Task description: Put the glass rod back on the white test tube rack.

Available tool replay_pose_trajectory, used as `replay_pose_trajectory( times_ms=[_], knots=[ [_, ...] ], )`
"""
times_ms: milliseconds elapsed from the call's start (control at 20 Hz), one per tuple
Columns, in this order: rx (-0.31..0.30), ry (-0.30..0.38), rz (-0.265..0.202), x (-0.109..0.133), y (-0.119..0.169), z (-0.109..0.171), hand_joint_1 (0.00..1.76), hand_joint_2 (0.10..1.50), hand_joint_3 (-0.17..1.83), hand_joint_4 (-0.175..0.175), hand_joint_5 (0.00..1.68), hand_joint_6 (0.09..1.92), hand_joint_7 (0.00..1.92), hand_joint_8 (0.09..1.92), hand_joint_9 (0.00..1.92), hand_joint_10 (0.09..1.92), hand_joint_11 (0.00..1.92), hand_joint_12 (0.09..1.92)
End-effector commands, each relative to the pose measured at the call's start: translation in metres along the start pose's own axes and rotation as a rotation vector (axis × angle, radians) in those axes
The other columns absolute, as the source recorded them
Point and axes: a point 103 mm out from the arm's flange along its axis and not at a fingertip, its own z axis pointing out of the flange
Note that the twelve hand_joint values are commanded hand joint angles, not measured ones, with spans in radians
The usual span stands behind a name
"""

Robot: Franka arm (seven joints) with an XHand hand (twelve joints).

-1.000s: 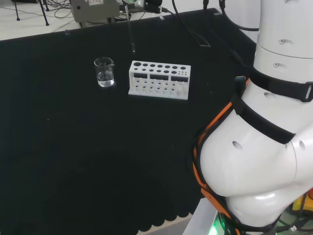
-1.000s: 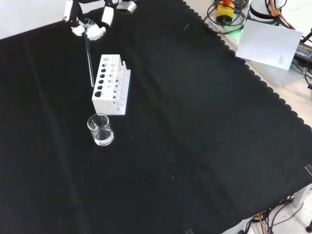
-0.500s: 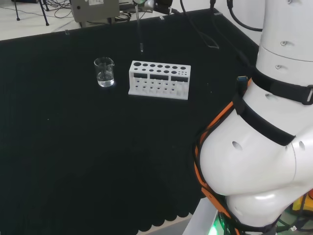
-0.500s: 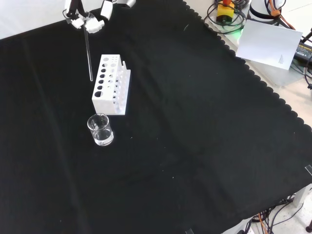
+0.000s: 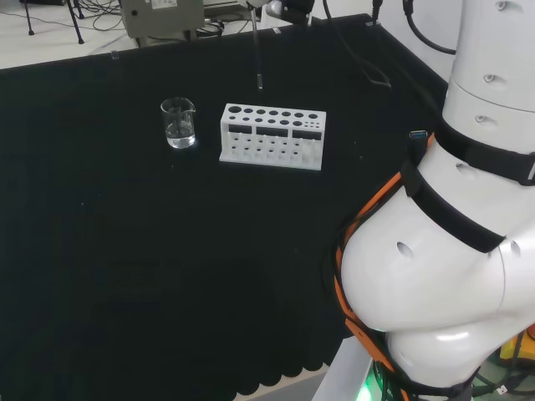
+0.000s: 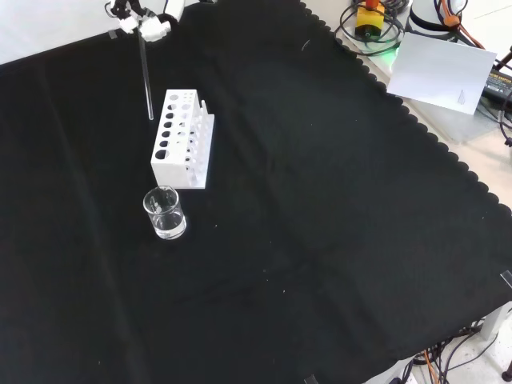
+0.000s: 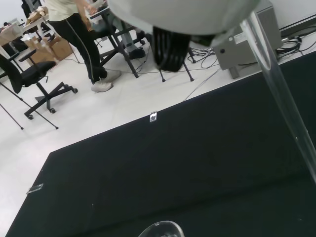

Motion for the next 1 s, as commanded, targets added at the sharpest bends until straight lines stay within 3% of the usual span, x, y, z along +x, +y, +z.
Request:
replay_pose_trajectory(
  times_ms=[50, 1000],
  knots=[
    [-0.022, -0.004, 0.031, -0.016, -0.008, -0.010, 1.31, 0.61, 0.93, -0.175, 1.07, 0.88, 1.15, 1.31, 1.68, 0.83, 1.68, 0.78],
    [-0.049, 0.006, 0.036, -0.022, -0.023, -0.018, 1.31, 0.61, 0.93, -0.175, 1.07, 0.88, 1.15, 1.30, 1.68, 0.83, 1.68, 0.79]
  ],
)
